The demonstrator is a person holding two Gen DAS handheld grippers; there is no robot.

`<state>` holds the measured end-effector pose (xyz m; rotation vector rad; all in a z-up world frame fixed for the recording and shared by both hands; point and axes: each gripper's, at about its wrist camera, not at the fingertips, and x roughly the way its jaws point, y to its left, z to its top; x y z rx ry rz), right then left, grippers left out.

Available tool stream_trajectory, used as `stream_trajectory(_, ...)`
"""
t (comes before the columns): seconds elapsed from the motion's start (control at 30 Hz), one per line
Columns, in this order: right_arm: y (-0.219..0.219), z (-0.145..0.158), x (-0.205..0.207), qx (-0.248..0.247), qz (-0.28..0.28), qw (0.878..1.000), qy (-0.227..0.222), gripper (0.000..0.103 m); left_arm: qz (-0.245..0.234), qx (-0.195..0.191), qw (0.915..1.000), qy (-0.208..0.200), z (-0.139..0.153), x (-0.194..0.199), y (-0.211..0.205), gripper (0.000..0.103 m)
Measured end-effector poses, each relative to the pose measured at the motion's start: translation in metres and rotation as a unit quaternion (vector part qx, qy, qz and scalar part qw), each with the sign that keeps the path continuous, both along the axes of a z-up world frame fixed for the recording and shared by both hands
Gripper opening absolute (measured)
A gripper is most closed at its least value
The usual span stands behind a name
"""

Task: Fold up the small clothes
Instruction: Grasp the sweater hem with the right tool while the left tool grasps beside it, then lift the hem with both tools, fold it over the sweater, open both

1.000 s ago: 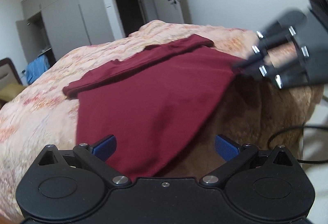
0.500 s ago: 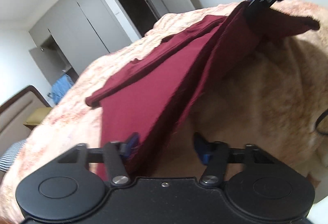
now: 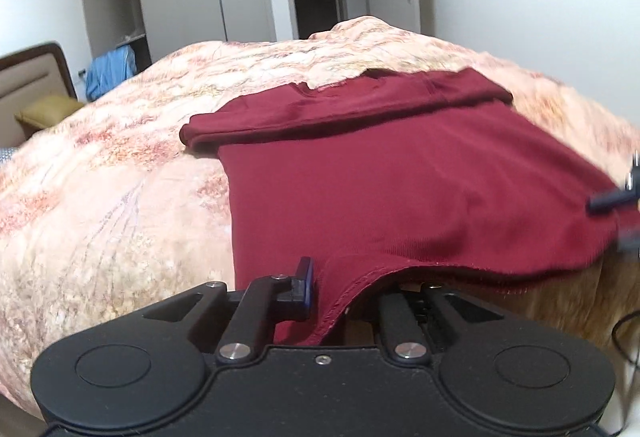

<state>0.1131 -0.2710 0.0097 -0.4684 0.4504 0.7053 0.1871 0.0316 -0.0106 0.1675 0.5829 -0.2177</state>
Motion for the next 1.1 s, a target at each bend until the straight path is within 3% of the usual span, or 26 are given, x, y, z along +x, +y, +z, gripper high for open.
stream_trajectory(0.07,0.004,-0.011,-0.003,-0.019,0.0,1.0,-0.003,0.048,0.002,-0.008,1.0,0.0,0.009,0.006,0.003,0.012)
stream_trajectory(0.17,0.01,-0.026,-0.007,-0.047,-0.002,0.999,-0.012,0.056,0.003,-0.019,0.9998,-0.002,0.021,0.009,0.0,0.012)
stream_trajectory(0.3,0.02,-0.042,-0.014,-0.104,-0.021,0.992,-0.063,0.057,0.001,-0.013,0.9998,-0.016,0.037,0.014,-0.004,0.012)
stream_trajectory(0.5,0.019,-0.059,-0.035,-0.18,-0.037,0.972,-0.148,0.057,0.003,-0.008,0.9992,-0.04,0.053,0.006,-0.005,0.008)
stream_trajectory(0.53,0.017,-0.06,-0.039,-0.188,-0.041,0.968,-0.16,0.051,0.002,-0.004,0.9989,-0.046,0.054,0.003,-0.006,0.008)
stream_trajectory(0.57,0.015,-0.061,-0.043,-0.189,-0.047,0.966,-0.17,0.028,0.0,0.0,0.9987,-0.052,0.055,-0.001,-0.007,0.006)
stream_trajectory(0.63,0.009,-0.056,-0.048,-0.177,-0.059,0.967,-0.175,0.008,-0.005,0.01,0.9979,-0.063,0.054,-0.012,-0.009,0.005)
stream_trajectory(0.87,-0.013,-0.024,-0.071,-0.139,-0.095,0.958,-0.23,0.006,-0.007,0.01,0.9951,-0.098,0.052,-0.058,-0.012,0.003)
stream_trajectory(1.0,-0.027,0.004,-0.095,-0.094,-0.104,0.96,-0.244,0.005,-0.01,0.016,0.9923,-0.122,0.068,-0.096,-0.017,0.003)
stream_trajectory(1.1,-0.036,0.028,-0.121,-0.077,-0.093,0.962,-0.246,0.005,-0.019,0.021,0.9929,-0.116,0.087,-0.129,-0.021,0.003)
